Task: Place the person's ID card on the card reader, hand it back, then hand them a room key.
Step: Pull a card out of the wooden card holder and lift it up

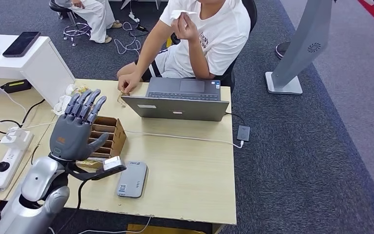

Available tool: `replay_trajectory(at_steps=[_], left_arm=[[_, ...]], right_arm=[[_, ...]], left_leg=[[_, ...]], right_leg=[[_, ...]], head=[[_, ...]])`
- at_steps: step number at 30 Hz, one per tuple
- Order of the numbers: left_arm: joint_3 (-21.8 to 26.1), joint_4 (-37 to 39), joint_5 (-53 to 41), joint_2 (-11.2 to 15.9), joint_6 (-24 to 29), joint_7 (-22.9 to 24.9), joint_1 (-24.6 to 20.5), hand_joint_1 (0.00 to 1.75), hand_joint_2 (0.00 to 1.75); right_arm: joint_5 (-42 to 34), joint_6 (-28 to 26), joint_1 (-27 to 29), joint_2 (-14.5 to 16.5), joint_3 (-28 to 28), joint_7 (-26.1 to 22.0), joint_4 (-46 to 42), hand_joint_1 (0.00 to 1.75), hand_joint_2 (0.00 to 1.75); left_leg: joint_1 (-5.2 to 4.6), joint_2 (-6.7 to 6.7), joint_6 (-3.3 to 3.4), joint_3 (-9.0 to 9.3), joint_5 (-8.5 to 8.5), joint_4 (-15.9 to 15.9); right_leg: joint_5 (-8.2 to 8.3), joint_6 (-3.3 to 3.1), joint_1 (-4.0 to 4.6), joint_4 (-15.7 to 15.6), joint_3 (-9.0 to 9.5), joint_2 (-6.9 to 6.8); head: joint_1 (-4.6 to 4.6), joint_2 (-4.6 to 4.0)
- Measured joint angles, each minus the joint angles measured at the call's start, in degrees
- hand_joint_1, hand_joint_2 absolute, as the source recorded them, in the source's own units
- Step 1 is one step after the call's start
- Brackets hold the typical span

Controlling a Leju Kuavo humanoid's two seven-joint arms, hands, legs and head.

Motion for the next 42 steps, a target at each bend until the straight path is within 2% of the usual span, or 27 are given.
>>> replay_trajectory(at_steps=[8,14,23,42], left_arm=[[0.34,-5.95,0.09,4.41,-2.31,0.47,14.93,0.0,1.75],[0.74,-7.17,0.77,5.78,-4.71,1.68,19.69,0.0,1.75],[0.85,-7.05,1.67,6.06,-8.13,3.52,20.29,0.0,1.75],[2.61,-6.3,1.31,5.53,-7.77,5.59,19.5,0.0,1.75]], right_arm=[[-2.42,-1.46,0.54,0.5,-1.09,-1.55,0.28,0.0,1.75],[-3.14,-2.03,0.61,0.63,-1.68,-1.74,0.31,0.0,1.75],[-4.31,-2.04,0.67,0.73,-2.54,-1.85,0.36,0.0,1.75],[-4.25,-2.04,0.68,0.73,-2.69,-2.23,0.56,0.0,1.75]], left_leg=[[0.0,0.04,0.02,0.0,-0.07,-0.01],[0.0,-0.02,0.03,-0.01,-0.07,-0.01],[0.0,-0.06,0.04,-0.01,-0.03,-0.01],[0.0,-0.06,0.04,-0.01,-0.03,-0.01]], right_leg=[[-0.07,0.05,0.0,-0.01,-0.04,0.04],[-0.08,0.06,0.0,-0.01,-0.01,-0.04],[-0.05,0.06,0.0,-0.01,0.01,-0.13],[-0.06,0.06,0.0,-0.01,0.01,-0.13]], head=[[0.0,0.01],[-0.01,0.0],[0.01,0.0],[0.01,0.01]])
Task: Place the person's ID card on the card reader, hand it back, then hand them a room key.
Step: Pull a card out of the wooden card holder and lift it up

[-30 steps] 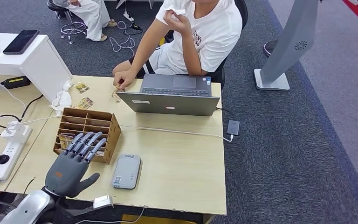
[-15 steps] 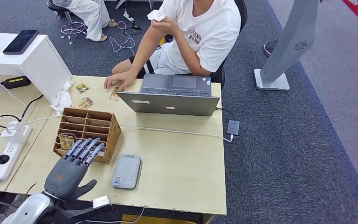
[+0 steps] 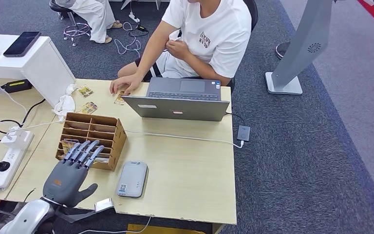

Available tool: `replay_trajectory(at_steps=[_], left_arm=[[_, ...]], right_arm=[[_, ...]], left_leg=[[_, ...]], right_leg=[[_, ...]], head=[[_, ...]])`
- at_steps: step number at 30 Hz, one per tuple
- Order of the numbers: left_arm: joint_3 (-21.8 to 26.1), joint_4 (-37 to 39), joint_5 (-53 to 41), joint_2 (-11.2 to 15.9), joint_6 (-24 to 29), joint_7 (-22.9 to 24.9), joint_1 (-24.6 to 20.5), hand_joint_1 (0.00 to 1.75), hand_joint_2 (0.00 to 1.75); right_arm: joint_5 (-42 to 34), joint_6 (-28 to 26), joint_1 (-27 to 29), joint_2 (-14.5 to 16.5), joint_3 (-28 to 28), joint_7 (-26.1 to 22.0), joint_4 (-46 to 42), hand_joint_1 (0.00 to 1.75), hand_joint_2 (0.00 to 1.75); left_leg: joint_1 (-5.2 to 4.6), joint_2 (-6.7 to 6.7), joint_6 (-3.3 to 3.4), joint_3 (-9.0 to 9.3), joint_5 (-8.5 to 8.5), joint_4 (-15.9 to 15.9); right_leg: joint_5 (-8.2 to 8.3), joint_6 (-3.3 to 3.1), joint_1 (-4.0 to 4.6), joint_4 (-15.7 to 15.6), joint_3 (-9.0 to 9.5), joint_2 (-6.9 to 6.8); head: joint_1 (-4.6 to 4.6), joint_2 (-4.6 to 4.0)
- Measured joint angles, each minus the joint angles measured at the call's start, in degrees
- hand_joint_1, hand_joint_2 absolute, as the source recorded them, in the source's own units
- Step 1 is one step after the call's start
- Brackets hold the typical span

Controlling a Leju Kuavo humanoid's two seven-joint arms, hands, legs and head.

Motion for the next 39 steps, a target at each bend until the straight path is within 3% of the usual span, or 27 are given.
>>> replay_trajectory(at_steps=[22,39], left_arm=[[5.03,2.46,0.49,-0.76,-0.27,-0.08,0.15,0.0,1.75],[5.55,9.2,-3.11,-3.33,-3.77,-0.08,-5.93,0.0,1.75]], right_arm=[[1.04,-0.23,-0.17,0.13,0.47,0.67,0.02,0.0,1.75],[1.03,0.25,-0.53,0.13,1.46,0.03,0.02,0.0,1.75]], left_leg=[[0.0,-0.06,0.0,-0.01,0.0,0.0],[0.0,-0.05,0.0,0.0,0.01,0.0]], right_leg=[[0.0,0.0,0.0,0.0,0.0,-0.02],[0.01,0.0,0.0,0.0,-0.01,-0.02]], head=[[-0.01,0.0],[-0.01,-0.01]])
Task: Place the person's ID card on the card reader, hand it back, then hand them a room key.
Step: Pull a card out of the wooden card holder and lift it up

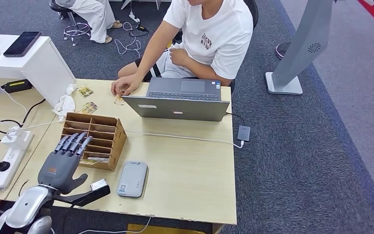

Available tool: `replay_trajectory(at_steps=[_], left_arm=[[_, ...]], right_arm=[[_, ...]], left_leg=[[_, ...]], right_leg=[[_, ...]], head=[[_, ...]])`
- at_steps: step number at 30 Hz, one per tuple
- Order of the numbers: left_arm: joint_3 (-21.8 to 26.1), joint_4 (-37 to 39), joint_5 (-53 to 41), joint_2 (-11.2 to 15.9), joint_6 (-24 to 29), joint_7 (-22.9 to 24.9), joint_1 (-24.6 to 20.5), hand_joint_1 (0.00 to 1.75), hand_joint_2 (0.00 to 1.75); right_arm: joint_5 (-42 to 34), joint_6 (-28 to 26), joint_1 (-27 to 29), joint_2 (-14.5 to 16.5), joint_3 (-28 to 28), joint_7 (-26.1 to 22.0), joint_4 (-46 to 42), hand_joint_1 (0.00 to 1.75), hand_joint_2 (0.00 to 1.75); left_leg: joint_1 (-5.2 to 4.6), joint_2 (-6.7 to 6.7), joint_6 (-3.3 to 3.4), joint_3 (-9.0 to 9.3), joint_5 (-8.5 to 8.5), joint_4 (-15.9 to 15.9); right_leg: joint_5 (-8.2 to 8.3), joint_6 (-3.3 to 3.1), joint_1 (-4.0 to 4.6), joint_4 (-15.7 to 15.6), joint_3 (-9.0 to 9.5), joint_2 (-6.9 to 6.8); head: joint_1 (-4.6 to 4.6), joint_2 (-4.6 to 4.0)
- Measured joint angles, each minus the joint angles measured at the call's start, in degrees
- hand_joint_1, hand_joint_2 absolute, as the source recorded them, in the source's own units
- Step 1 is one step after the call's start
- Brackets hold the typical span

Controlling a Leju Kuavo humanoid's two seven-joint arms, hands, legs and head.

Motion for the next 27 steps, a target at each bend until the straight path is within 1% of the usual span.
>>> replay_trajectory(at_steps=[10,24,25,27], left_arm=[[-1.28,3.91,-1.29,-1.81,-0.6,0.16,-3.65,0.0,1.75],[-1.32,6.53,-1.02,-1.95,-0.76,0.46,-4.15,0.0,1.75],[-1.32,6.64,-1.01,-1.95,-0.76,0.46,-4.15,0.36,1.75],[-1.32,6.85,-0.98,-1.95,-0.77,0.47,-4.14,1.23,1.75]], right_arm=[[0.05,0.44,-0.15,-0.01,0.33,0.32,0.0,0.0,1.75],[0.06,0.54,-0.19,-0.01,0.68,0.36,0.03,0.0,1.75],[0.07,0.55,-0.2,-0.01,0.69,0.39,0.03,0.0,1.75],[0.07,0.56,-0.21,-0.01,0.75,0.46,0.04,0.0,1.75]], left_leg=[[0.0,0.02,0.0,0.0,0.0,0.0],[0.0,0.02,0.0,0.0,0.0,0.0],[0.0,0.02,0.0,0.0,0.0,0.0],[0.0,0.02,0.0,0.0,0.0,0.0]], right_leg=[[0.0,-0.01,0.0,0.0,-0.02,0.03],[0.0,-0.01,0.0,0.0,-0.02,0.03],[0.0,-0.01,0.0,0.0,-0.02,0.03],[0.0,-0.01,0.0,0.0,-0.02,0.03]], head=[[0.01,0.01],[0.01,0.01],[0.01,0.01],[0.01,0.01]])
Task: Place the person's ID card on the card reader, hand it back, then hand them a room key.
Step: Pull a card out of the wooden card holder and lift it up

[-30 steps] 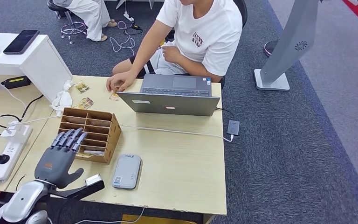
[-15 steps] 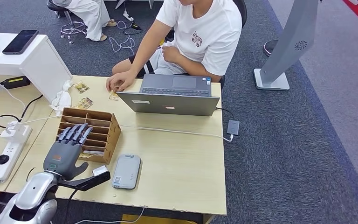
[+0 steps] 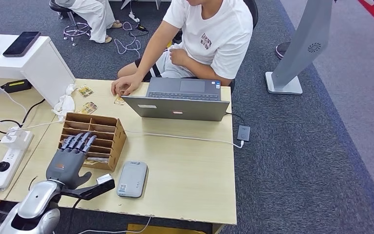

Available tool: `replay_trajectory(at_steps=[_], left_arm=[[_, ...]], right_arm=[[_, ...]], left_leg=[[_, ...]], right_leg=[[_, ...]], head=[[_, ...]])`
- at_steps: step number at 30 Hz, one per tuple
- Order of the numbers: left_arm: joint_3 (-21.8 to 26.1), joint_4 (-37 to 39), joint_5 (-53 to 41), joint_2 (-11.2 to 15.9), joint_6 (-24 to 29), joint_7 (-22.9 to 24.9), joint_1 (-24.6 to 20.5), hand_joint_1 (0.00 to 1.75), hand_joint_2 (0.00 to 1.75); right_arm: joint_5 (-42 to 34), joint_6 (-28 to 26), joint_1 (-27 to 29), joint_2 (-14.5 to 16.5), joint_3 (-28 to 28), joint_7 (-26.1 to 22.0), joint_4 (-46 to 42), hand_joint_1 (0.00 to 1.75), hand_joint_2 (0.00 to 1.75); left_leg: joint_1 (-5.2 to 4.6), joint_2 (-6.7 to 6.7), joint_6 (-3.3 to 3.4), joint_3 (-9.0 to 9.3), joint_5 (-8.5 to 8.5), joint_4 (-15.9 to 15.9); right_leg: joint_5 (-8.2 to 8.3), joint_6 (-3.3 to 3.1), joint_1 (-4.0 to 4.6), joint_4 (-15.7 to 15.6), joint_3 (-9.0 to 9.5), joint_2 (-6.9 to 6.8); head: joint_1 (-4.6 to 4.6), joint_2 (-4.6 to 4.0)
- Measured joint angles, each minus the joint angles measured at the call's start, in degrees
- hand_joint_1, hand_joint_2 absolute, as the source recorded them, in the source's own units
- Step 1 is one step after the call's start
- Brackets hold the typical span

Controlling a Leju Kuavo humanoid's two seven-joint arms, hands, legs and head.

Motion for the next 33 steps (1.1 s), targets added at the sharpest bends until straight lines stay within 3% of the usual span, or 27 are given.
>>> replay_trajectory(at_steps=[1,2,28,31,33], left_arm=[[0.0,0.08,0.01,0.0,-0.01,0.01,0.0,1.67,1.75],[0.0,0.13,0.03,0.0,-0.01,0.01,0.01,1.75,1.75],[0.0,0.43,1.81,0.17,0.16,-0.56,0.5,1.75,1.75],[0.0,-0.69,2.2,0.01,2.27,-1.76,1.25,1.75,1.75],[-0.09,-6.72,1.98,-0.3,7.07,-3.37,3.05,1.75,1.75]], right_arm=[[0.0,0.01,0.0,0.01,0.07,0.02,0.0,0.0,1.75],[0.0,0.02,-0.01,0.01,0.16,0.03,0.0,0.0,1.75],[0.02,0.05,-0.05,-0.02,0.75,0.21,0.02,0.0,1.75],[-0.23,0.01,-0.04,-0.02,0.74,0.37,0.03,0.0,1.75],[-1.29,-0.04,0.0,-0.01,0.73,0.2,0.04,0.0,1.75]], left_leg=[[0.0,0.0,0.0,0.0,0.0,0.0],[0.0,0.0,0.0,0.0,0.0,0.0],[0.0,0.0,0.0,0.0,0.0,0.0],[0.0,0.0,0.0,0.0,0.0,0.0],[0.0,0.0,0.0,-0.01,0.0,0.0]], right_leg=[[0.0,0.0,0.0,0.0,0.0,0.0],[0.0,0.0,0.0,0.0,0.0,0.0],[0.0,0.0,0.0,0.0,0.01,0.0],[0.0,0.0,0.0,0.0,0.0,0.0],[0.0,0.0,0.0,0.0,-0.01,0.0]], head=[[-0.01,0.0],[0.0,0.01],[0.0,-0.01],[0.0,0.0],[0.01,0.01]])
